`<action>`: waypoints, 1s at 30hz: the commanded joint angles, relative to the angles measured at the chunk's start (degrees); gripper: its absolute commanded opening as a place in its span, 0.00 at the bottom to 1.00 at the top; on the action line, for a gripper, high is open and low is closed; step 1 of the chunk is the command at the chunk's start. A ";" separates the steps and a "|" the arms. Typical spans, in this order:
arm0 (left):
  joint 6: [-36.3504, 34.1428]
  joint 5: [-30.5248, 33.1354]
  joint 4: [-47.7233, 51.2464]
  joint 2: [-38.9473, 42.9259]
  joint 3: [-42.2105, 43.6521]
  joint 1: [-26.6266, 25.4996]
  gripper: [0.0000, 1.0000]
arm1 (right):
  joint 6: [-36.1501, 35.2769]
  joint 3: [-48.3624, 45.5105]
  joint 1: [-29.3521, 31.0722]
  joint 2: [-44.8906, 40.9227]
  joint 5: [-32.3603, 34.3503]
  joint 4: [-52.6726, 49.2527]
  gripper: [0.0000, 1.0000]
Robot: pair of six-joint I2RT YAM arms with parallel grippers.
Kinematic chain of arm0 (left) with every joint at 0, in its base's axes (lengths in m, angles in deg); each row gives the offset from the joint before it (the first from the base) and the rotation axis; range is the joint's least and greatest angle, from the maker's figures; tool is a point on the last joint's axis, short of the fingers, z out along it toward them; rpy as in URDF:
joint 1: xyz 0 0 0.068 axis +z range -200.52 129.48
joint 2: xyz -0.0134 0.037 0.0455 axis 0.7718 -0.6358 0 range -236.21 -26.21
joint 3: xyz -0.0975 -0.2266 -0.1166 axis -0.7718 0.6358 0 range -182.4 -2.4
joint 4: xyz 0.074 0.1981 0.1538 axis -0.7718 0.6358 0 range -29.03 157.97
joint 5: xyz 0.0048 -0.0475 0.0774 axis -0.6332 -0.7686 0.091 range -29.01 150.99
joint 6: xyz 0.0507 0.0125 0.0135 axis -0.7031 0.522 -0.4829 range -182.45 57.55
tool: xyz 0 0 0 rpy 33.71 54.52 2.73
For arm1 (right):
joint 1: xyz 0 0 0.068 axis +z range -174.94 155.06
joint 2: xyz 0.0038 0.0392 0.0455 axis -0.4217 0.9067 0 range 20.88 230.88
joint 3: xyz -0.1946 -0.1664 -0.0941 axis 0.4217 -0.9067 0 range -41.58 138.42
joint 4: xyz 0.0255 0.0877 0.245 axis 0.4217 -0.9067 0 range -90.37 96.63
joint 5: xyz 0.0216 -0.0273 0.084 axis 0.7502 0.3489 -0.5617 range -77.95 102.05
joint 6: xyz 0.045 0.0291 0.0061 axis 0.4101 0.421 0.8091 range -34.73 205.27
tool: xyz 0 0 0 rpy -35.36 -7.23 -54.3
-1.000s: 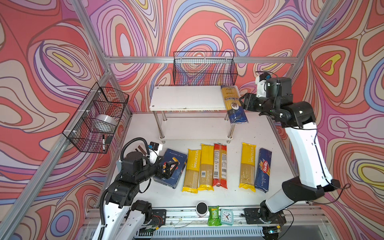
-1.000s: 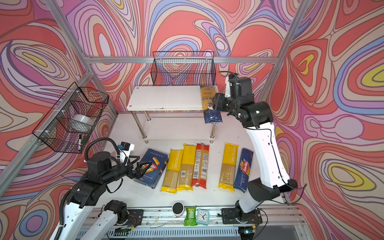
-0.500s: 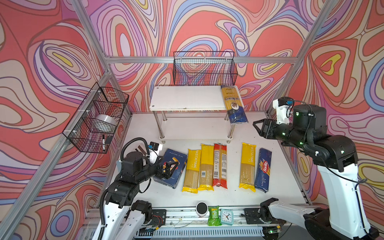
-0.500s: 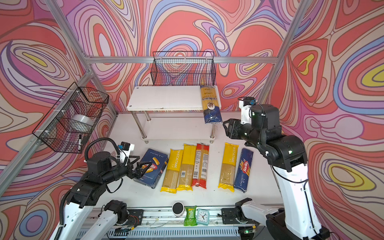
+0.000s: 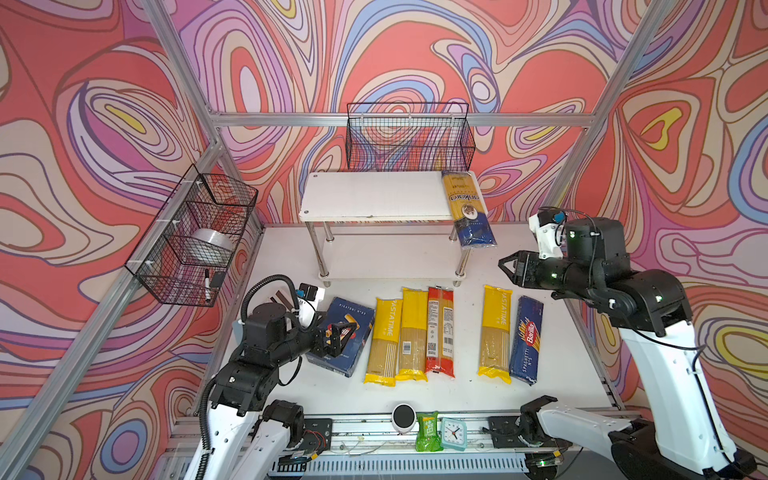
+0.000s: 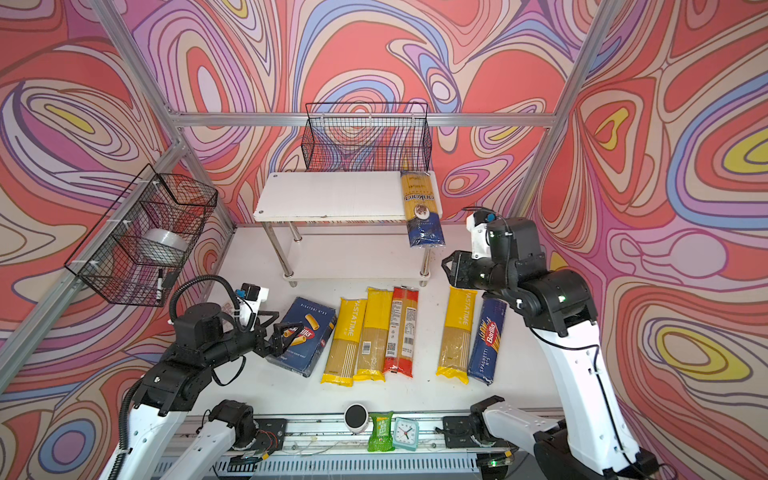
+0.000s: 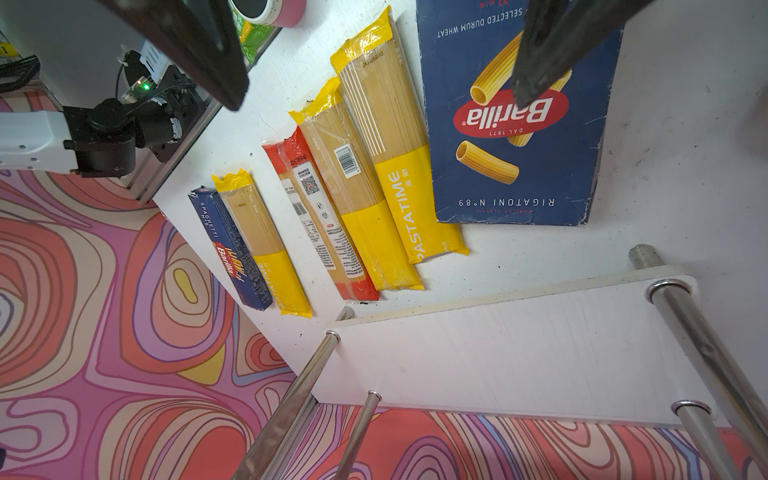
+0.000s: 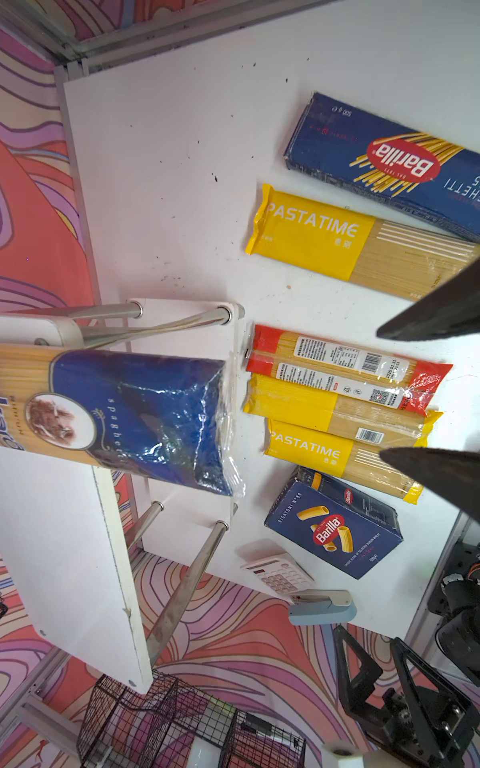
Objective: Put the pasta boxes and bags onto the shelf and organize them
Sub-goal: 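Open the right gripper, leave the bag on the shelf, and withdraw, then move the right gripper down over the yellow Pastatime bag beside the Barilla box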
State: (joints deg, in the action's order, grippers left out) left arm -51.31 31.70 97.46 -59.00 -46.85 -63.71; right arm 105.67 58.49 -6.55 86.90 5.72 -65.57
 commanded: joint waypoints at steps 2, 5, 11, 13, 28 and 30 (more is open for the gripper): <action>-0.59 0.48 -0.02 -0.44 0.24 -0.26 1.00 | 1.63 -3.65 -0.20 -0.54 -3.59 5.01 0.36; -0.57 0.38 -0.02 -0.55 0.24 -0.26 1.00 | 2.24 -5.08 -0.18 -0.45 -3.74 7.69 0.33; -0.63 0.47 0.04 -0.62 0.24 -0.25 1.00 | 3.64 -7.46 -0.20 1.06 -3.46 13.98 0.27; -0.68 0.57 0.07 -0.75 0.22 -0.26 1.00 | 3.97 -7.96 -0.20 1.92 -4.09 15.75 0.26; -0.67 1.78 0.56 -0.63 -0.04 -0.26 1.00 | 4.39 -6.47 -0.20 9.69 -4.95 23.28 0.22; -0.76 1.88 0.59 -0.55 -0.03 -0.26 1.00 | 4.06 -6.12 -0.20 10.33 -4.24 23.78 0.22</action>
State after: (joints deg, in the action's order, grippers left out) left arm -51.31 32.94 97.52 -59.81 -46.85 -63.71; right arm 110.19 50.95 -6.55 96.21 0.63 -45.16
